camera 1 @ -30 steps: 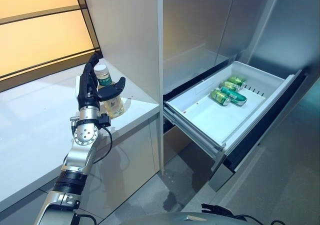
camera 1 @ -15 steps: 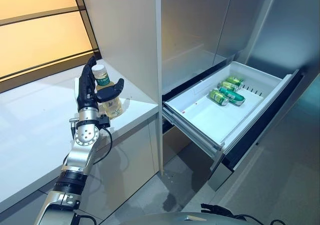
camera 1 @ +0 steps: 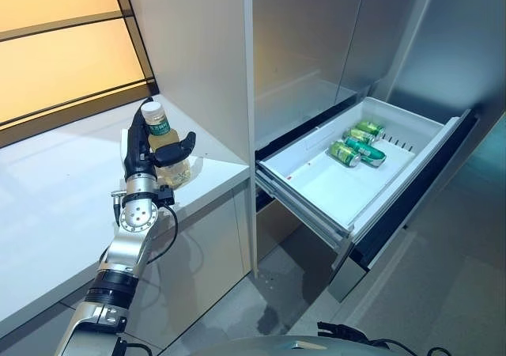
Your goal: Put drinks into fridge and close the fridge
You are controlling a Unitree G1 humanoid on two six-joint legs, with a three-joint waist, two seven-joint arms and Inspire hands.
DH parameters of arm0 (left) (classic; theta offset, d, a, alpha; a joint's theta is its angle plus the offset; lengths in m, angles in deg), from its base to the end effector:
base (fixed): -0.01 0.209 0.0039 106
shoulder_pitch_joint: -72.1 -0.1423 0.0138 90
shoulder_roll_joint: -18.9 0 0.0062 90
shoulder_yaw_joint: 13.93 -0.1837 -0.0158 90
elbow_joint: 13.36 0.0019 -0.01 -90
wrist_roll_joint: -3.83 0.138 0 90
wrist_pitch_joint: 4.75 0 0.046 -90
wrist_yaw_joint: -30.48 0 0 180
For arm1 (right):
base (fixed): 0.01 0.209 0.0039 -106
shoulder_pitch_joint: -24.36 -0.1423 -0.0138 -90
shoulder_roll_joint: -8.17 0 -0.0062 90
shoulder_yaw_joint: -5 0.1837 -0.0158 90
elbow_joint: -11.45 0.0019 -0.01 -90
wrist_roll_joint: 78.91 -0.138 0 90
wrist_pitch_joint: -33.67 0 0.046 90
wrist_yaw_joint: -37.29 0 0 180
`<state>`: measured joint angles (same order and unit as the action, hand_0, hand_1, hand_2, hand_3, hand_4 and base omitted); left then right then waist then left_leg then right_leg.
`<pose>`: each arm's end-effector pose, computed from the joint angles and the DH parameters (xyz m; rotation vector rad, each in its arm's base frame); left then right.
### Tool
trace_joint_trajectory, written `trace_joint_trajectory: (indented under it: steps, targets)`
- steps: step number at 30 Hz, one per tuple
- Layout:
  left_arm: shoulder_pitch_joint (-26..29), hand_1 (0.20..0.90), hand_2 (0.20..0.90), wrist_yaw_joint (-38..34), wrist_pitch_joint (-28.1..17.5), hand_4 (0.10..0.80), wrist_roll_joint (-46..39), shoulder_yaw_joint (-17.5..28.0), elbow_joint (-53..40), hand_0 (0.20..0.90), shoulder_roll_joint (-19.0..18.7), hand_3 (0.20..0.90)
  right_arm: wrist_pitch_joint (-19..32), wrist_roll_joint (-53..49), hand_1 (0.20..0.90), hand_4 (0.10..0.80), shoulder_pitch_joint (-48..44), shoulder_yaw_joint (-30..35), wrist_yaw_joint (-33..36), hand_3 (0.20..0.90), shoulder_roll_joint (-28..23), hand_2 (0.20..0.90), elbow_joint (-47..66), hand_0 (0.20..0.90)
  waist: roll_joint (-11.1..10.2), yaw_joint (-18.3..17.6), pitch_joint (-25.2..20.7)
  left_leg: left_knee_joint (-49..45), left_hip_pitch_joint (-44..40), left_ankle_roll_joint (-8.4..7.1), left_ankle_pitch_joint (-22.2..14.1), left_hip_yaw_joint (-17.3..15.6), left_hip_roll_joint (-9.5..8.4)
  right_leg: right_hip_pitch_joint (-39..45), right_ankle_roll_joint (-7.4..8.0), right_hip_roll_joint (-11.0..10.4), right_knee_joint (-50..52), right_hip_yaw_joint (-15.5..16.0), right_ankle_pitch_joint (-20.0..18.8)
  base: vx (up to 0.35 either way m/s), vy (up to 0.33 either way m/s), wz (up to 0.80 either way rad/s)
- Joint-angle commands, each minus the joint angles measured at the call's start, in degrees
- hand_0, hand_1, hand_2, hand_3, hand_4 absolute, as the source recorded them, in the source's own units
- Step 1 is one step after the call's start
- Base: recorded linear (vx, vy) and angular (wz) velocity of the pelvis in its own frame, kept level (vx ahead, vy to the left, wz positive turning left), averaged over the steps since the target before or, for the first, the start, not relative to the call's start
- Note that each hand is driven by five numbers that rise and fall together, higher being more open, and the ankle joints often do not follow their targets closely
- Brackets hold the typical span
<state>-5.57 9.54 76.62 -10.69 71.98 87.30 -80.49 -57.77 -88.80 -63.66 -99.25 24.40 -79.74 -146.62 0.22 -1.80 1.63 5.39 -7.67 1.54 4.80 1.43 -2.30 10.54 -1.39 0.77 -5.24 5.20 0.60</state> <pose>0.2443 0.2186 0.0789 0.1648 -0.1966 0.3063 0.0634 -0.2173 -0.1178 -0.0620 1.2782 0.1563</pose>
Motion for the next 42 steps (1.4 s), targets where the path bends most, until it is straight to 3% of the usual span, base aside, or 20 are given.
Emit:
trace_joint_trajectory:
  steps: [1,12,14,15,16,17,18,23,28,32,35,37,40,42]
  targets:
    - [7.4,0.900,0.900,-0.9,-3.6,0.800,1.4,2.5,1.0,0.900,-1.8,0.900,-0.8,2.6,0.900,0.800,0.8,-1.8,-1.9,0.900,0.9,0.900,-0.9,0.900,-0.2,-0.3,-1.1,-0.4,-3.2,0.95,-7.8,-1.3,-1.12,-1.2,2.72,0.0,4.1,-0.3,2.1,0.000,0.000,0.00]
    - [7.4,0.900,0.900,-1.1,-3.8,0.800,0.4,2.6,0.7,0.900,-1.2,0.900,-0.4,2.5,0.900,0.800,1.2,-1.8,-1.6,0.900,1.1,0.900,-0.9,0.900,-0.1,-0.5,-1.1,-0.4,-3.2,1.02,-7.7,-1.4,-1.14,-1.4,2.72,0.1,4.2,-0.5,2.1,0.000,0.000,0.00]
    - [7.3,0.825,0.825,-1.2,-4.2,0.712,0.2,2.6,0.7,0.825,-1.2,0.812,-0.4,2.5,0.900,0.800,1.2,-1.8,-1.6,0.900,1.1,0.900,-0.9,0.900,-0.1,-0.5,-1.1,-0.4,-3.2,1.04,-7.7,-1.3,-1.17,-1.4,2.71,0.1,4.2,-0.6,2.1,0.000,0.000,0.00]
    - [7.3,0.759,0.759,-1.3,-4.5,0.635,-0.3,2.7,0.6,0.759,-1.2,0.735,-0.4,2.5,0.900,0.800,1.2,-1.9,-1.6,0.900,1.1,0.900,-0.8,0.900,-0.1,-0.5,-1.1,-0.4,-3.1,1.05,-7.7,-1.3,-1.19,-1.4,2.71,0.1,4.2,-0.6,2.1,0.000,0.000,0.00]
    - [7.3,0.535,0.535,-1.3,-4.7,0.375,-0.6,2.7,0.6,0.535,-1.2,0.475,-0.4,2.5,0.900,0.800,1.3,-1.9,-1.6,0.900,1.1,0.900,-0.8,0.900,-0.1,-0.5,-1.1,-0.4,-3.1,1.04,-7.7,-1.3,-1.19,-1.4,2.72,0.1,4.1,-0.6,2.1,0.000,0.000,0.00]
    - [7.3,0.356,0.356,-1.3,-5.3,0.166,-1.4,2.9,0.3,0.356,-1.1,0.266,-0.3,2.5,0.900,0.800,1.2,-2.0,-1.6,0.900,1.1,0.900,-0.9,0.900,-0.1,-0.4,-1.1,-0.4,-3.1,1.01,-7.7,-1.3,-1.18,-1.4,2.75,0.1,4.1,-0.5,2.1,0.000,0.000,0.00]
    - [7.3,0.300,0.300,-1.3,-5.8,0.100,-2.0,3.0,0.1,0.300,-1.0,0.200,-0.2,2.5,0.900,0.800,1.3,-2.0,-1.5,0.900,1.2,0.900,-0.8,0.900,-0.1,-0.4,-1.1,-0.4,-3.1,1.01,-7.7,-1.3,-1.18,-1.4,2.74,0.1,4.1,-0.5,2.1,0.000,0.000,0.00]
    - [6.7,0.300,0.300,1.1,-9.4,0.100,-7.8,3.7,-2.6,0.300,0.0,0.200,2.5,2.3,0.900,0.800,1.1,-2.2,1.2,0.900,1.0,0.900,0.9,0.900,-0.3,-0.3,-1.0,-0.4,-3.1,0.95,-7.7,-1.1,-1.14,-1.4,2.71,0.0,4.1,-0.5,2.0,0.000,0.000,0.00]
    - [6.1,0.300,0.300,8.0,-14.2,0.100,-17.5,4.0,-10.2,0.300,2.2,0.200,5.0,-1.0,0.900,0.800,0.2,-2.3,3.6,0.900,0.9,0.900,8.1,0.900,-0.2,-0.1,-0.8,-0.4,-2.9,0.97,-7.6,-0.6,-1.14,-1.5,2.63,-0.1,4.1,-0.5,1.8,0.000,0.000,0.00]
    - [5.8,0.300,0.300,14.3,-15.3,0.100,-19.1,3.4,-15.4,0.300,3.5,0.200,1.4,-5.6,0.900,0.800,0.4,-3.3,-0.1,0.900,1.7,0.900,16.2,0.900,-0.2,0.0,-0.5,-0.4,-2.7,0.98,-7.4,-0.2,-1.15,-1.6,2.56,-0.2,4.0,-0.3,1.7,0.000,0.000,0.00]
    - [6.1,0.300,0.300,19.6,-15.8,0.100,-19.8,1.7,-18.5,0.300,3.6,0.200,-8.7,-17.2,0.900,0.800,0.6,-3.4,-10.0,0.900,2.9,0.900,22.8,0.900,-0.3,0.2,-0.4,-0.4,-2.6,0.95,-7.4,0.3,-1.24,-1.4,2.53,-0.2,3.8,0.1,1.7,0.000,0.000,0.00]
    - [5.6,0.300,0.300,25.5,-17.6,0.100,-20.9,0.8,-19.5,0.300,3.8,0.200,-20.8,-31.3,0.900,0.800,1.7,-3.0,-21.4,0.900,5.4,0.900,30.5,0.900,-0.5,0.5,-0.3,-0.4,-2.6,0.83,-7.2,0.6,-1.29,-1.2,2.48,-0.2,3.6,0.6,1.6,-0.018,-0.038,0.02]
    - [4.9,0.300,0.300,30.0,-18.5,0.100,-24.4,0.2,-19.8,0.300,3.7,0.200,-24.5,-39.0,0.900,0.800,3.1,-4.1,-28.7,0.900,7.1,0.900,37.2,0.900,-0.5,0.6,-0.3,-0.4,-2.6,0.75,-7.0,1.0,-1.38,-0.9,2.61,-0.3,3.4,1.1,1.5,-0.012,-0.024,0.04]
    - [4.5,0.300,0.300,33.7,-17.1,0.100,-28.0,-0.4,-21.2,0.300,4.1,0.200,-21.6,-37.8,0.900,0.800,3.8,-5.8,-33.1,0.900,7.1,0.900,45.0,0.900,-0.7,0.5,-0.3,-0.4,-2.5,0.66,-6.9,1.2,-1.47,-0.9,2.90,-0.4,3.3,1.2,1.4,-0.025,-0.021,0.07]
